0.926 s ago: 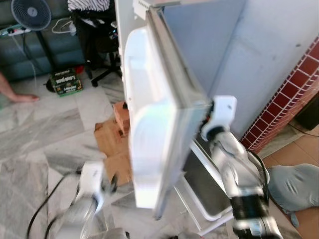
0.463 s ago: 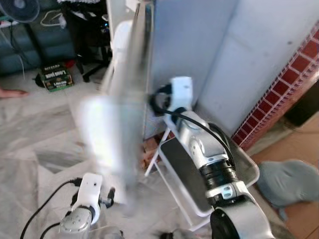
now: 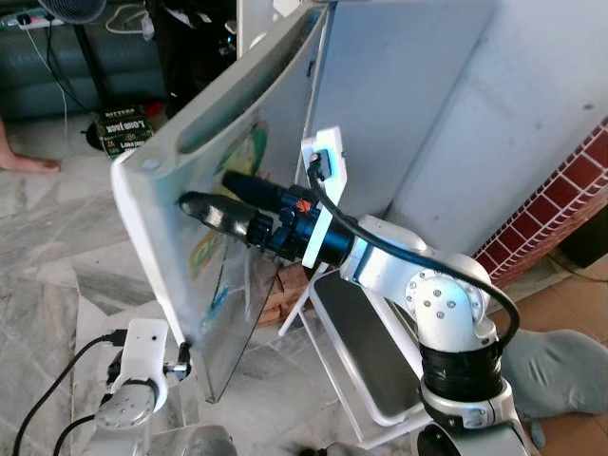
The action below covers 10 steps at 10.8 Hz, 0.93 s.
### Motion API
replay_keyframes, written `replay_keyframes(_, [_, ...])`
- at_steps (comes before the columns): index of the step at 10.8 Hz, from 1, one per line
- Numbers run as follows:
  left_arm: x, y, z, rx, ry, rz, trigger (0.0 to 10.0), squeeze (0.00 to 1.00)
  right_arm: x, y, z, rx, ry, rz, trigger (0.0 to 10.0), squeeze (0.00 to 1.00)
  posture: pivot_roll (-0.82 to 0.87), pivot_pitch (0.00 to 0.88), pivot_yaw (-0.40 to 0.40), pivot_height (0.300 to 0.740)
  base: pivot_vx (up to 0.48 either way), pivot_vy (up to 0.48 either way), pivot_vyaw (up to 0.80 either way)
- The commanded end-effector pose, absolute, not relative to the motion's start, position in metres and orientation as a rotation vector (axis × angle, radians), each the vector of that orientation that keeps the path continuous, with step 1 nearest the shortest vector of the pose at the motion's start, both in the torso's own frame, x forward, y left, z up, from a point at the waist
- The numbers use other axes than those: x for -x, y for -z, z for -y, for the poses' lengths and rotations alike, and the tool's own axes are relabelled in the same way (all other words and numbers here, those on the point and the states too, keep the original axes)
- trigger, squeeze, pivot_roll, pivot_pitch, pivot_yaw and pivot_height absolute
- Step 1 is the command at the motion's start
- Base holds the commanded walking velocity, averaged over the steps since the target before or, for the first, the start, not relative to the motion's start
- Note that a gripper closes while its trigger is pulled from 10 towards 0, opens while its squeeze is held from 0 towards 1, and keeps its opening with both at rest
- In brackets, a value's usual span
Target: Restocking fridge
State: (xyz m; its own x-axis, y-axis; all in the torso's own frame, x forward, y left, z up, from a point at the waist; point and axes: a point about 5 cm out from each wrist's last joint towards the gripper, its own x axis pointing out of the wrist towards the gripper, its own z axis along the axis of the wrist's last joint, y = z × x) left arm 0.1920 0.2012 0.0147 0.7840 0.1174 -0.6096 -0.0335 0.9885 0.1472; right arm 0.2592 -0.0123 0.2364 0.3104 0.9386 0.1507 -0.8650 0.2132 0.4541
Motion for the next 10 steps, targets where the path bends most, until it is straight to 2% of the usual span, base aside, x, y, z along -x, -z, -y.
replay_keyframes(1, [-0.193, -0.012, -0.186, -0.070, -0.024, -0.679, 10.0, 0.00, -0.251, -0.242, 0.001, -0.482, -1.356, -0.188, 10.0, 0.00, 0.21, 0.000, -0.131, 0.740, 0.000, 0.000, 0.00])
replay_keyframes(2, [-0.192, -0.010, -0.184, -0.038, -0.002, -0.703, 10.0, 0.00, -0.253, -0.239, -0.004, -0.398, -1.355, -0.189, 10.0, 0.00, 0.21, 0.000, -0.138, 0.740, 0.000, 0.000, 0.00])
replay_keyframes(4, [-0.202, -0.018, -0.177, -0.129, 0.042, -0.602, 10.0, 0.00, -0.268, -0.223, 0.001, -0.249, -1.266, -0.199, 10.0, 0.00, 0.21, 0.000, -0.138, 0.740, 0.000, 0.000, 0.00])
replay_keyframes(5, [-0.211, -0.027, -0.175, -0.169, 0.038, -0.524, 10.0, 0.00, -0.279, -0.207, 0.008, -0.167, -1.144, -0.197, 10.0, 0.00, 0.20, 0.000, -0.135, 0.740, 0.000, 0.000, 0.00])
replay_keyframes(7, [-0.220, -0.032, -0.170, -0.160, 0.054, -0.482, 10.0, 0.00, -0.312, -0.181, 0.041, -0.093, -0.763, -0.168, 10.0, 0.00, 0.19, 0.000, -0.116, 0.740, 0.000, 0.000, 0.00])
replay_keyframes(8, [-0.225, -0.037, -0.170, -0.148, 0.049, -0.434, 10.0, 0.00, -0.320, -0.170, 0.062, -0.138, -0.620, -0.189, 10.0, 0.00, 0.18, 0.000, -0.109, 0.740, 0.000, 0.000, 0.00])
replay_keyframes(10, [-0.230, -0.031, -0.201, -0.094, -0.161, -0.443, 10.0, 0.00, -0.318, -0.159, 0.078, -0.144, -0.567, -0.202, 10.0, 0.00, 0.17, 0.000, -0.102, 0.740, 0.000, 0.412, 0.00])
